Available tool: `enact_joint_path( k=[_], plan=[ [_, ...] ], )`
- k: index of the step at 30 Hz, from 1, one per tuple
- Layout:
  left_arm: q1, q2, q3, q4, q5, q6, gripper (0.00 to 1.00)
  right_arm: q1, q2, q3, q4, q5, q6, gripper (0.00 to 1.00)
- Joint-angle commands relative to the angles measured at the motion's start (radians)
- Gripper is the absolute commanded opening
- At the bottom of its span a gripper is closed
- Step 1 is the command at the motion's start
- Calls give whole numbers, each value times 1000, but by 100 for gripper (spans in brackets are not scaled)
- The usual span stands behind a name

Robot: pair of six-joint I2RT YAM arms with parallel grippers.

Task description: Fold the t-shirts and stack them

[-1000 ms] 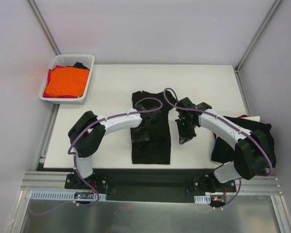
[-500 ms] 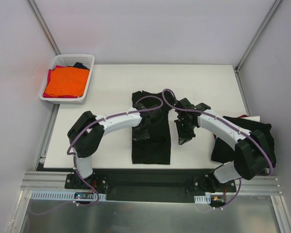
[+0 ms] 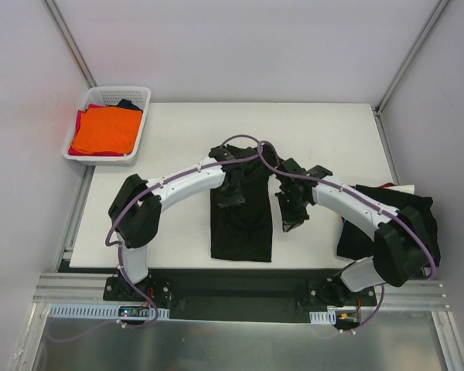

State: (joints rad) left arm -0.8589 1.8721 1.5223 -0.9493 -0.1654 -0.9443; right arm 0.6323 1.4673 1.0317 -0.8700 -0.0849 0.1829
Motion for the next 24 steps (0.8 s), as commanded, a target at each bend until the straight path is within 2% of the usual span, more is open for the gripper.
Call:
enact_joint_path(
  k=[1, 5, 11, 15, 16, 18, 19, 20, 23, 24],
  plan=[
    [47, 56, 76, -39, -29, 48, 11, 20, -2, 11, -26, 25, 30, 14],
    [92, 140, 105, -36, -17, 76, 13, 29, -4, 8, -35, 33, 44, 14],
    [104, 183, 104, -19, -23, 108, 20, 46, 48, 21, 11, 11, 67, 14],
    [112, 193, 82, -8, -20, 124, 38, 78, 125, 59, 32, 7, 75, 14],
    [110, 191, 75, -5, -20, 127, 53, 84, 134, 65, 34, 7, 76, 14],
    [115, 194, 68, -2, -22, 131, 69, 95, 149, 82, 43, 4, 82, 14],
    [115, 194, 64, 0, -22, 131, 81, 99, 162, 83, 46, -2, 85, 14],
    [116, 191, 62, 0, -22, 131, 88, 99, 166, 87, 49, -6, 89, 14],
    [116, 173, 64, -2, -34, 131, 99, 99, 165, 93, 58, -7, 92, 18],
    [119, 162, 67, -5, -40, 128, 99, 96, 159, 99, 57, -6, 86, 20]
  ],
)
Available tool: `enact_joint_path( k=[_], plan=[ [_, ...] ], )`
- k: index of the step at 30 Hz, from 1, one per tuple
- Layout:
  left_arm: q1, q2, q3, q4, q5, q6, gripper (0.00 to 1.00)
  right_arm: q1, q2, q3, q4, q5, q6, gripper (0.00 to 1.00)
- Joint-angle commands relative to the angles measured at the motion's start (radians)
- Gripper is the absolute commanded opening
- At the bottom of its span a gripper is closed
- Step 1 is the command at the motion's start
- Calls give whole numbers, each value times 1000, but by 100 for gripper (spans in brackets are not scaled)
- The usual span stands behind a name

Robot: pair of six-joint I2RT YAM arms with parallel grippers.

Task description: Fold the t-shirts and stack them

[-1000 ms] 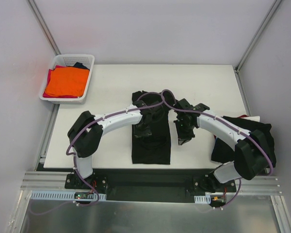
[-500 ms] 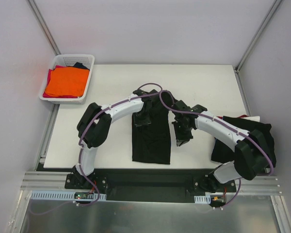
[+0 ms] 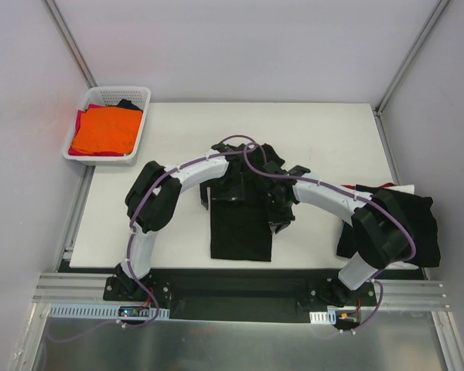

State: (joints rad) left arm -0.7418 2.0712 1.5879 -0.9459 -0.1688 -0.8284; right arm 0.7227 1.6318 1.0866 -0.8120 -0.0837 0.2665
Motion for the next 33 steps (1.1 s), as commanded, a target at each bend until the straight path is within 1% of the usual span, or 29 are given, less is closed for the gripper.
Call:
enact_joint_path(
  k=[1, 3, 4, 7, 10, 14, 16, 18, 20, 22, 25, 29, 33],
  plan=[
    [7, -51, 6, -7, -46, 11, 99, 3, -10, 59, -3, -2, -3, 26],
    [15, -92, 15, -8, -48, 9, 99, -21, -16, 79, -12, -8, -18, 33],
    [22, -101, 30, -7, -38, 9, 99, -32, -16, 103, -13, -23, -23, 40],
    [67, -126, 67, -8, -9, 11, 99, -91, -1, 139, -13, -72, -53, 50],
    [111, -120, 124, -7, 51, 29, 99, -157, 26, 203, -7, -134, -93, 54],
    [162, -73, 222, -2, 109, 80, 99, -258, 94, 335, -16, -214, -130, 55],
    [203, -31, 280, 2, 166, 104, 99, -288, 150, 380, -19, -270, -138, 55],
    [240, -1, 328, 12, 257, 115, 99, -336, 187, 445, -18, -315, -141, 55],
    [294, 44, 354, 22, 308, 115, 99, -379, 244, 485, -13, -366, -136, 55],
    [335, 82, 392, 27, 362, 126, 99, -404, 282, 542, -9, -413, -130, 56],
    [370, 130, 440, 32, 399, 161, 98, -440, 338, 591, -1, -450, -130, 56],
    [407, 167, 460, 32, 436, 206, 98, -485, 362, 596, 25, -461, -127, 55],
    [447, 185, 446, 35, 463, 215, 98, -542, 350, 532, 88, -487, -93, 56]
  ],
)
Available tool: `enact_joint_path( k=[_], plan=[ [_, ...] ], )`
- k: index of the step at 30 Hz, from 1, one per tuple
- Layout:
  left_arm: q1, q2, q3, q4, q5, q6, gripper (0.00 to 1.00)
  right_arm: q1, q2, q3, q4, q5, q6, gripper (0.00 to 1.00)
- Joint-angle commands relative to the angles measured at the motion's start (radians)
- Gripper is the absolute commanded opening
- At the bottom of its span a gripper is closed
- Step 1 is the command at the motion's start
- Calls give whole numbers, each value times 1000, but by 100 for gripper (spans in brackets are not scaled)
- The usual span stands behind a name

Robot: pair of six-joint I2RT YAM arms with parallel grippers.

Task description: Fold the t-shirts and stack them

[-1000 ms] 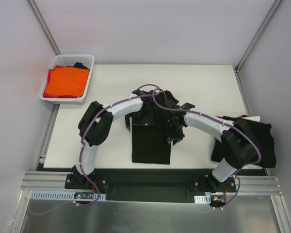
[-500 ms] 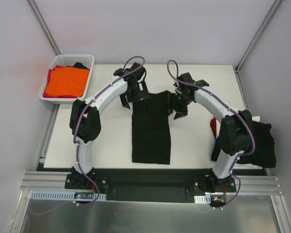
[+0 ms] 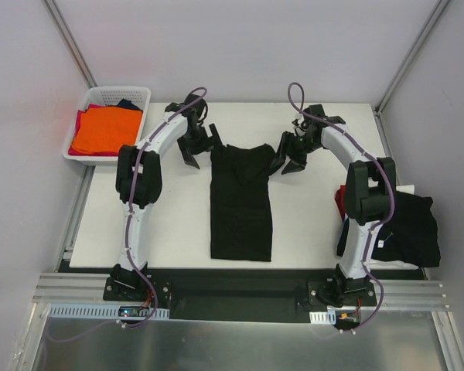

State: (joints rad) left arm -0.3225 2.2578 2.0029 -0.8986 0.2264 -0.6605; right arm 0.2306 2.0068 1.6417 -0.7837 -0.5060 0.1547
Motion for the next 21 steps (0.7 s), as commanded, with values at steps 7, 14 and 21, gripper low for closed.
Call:
enact_joint_path(
  k=[7, 14, 21],
  plan=[
    [43, 31, 31, -2, 87, 53, 98, -128, 7, -33, 80, -88, 14, 55],
    [54, 43, 3, 29, 71, 30, 98, -189, 78, -19, 165, -204, 68, 56],
    [57, 94, 62, 75, 42, -8, 98, -198, 145, -14, 297, -315, 144, 57]
  ],
)
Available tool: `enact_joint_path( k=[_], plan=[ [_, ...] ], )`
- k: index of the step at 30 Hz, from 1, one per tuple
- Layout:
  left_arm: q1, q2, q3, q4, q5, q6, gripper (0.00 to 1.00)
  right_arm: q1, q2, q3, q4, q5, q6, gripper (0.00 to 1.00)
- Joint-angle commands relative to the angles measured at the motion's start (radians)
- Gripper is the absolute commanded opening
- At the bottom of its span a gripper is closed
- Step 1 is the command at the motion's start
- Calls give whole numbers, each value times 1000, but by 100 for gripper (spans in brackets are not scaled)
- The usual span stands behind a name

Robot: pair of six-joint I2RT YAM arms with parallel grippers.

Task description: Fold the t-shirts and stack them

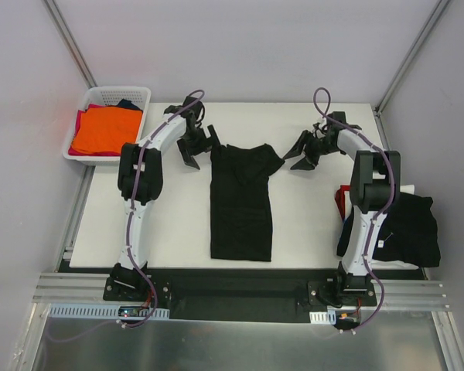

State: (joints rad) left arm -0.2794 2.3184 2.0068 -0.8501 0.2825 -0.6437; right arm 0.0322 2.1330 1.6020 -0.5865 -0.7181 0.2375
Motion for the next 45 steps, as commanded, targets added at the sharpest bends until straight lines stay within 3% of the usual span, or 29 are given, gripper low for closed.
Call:
enact_joint_path(
  k=[1, 10, 17, 20, 24, 27, 45],
  plan=[
    [16, 39, 66, 31, -13, -28, 98, 0, 22, 19, 131, -107, 69, 57],
    [22, 105, 109, 130, 3, -85, 93, 2, 36, -46, 313, -136, 155, 57],
    [22, 90, 66, 154, 8, -80, 93, -2, -4, -100, 338, -95, 148, 57],
    [28, 35, -1, 154, -42, -65, 95, -6, -118, -178, 338, 41, 146, 57],
    [43, -28, -78, 154, -66, -63, 95, 8, -224, -263, 309, 377, 141, 57],
    [43, -47, -117, 154, -72, -57, 95, 34, -214, -264, 297, 483, 131, 57],
    [45, -28, -94, 154, -45, -13, 95, 81, 17, -255, 609, 290, 272, 58]
  ],
)
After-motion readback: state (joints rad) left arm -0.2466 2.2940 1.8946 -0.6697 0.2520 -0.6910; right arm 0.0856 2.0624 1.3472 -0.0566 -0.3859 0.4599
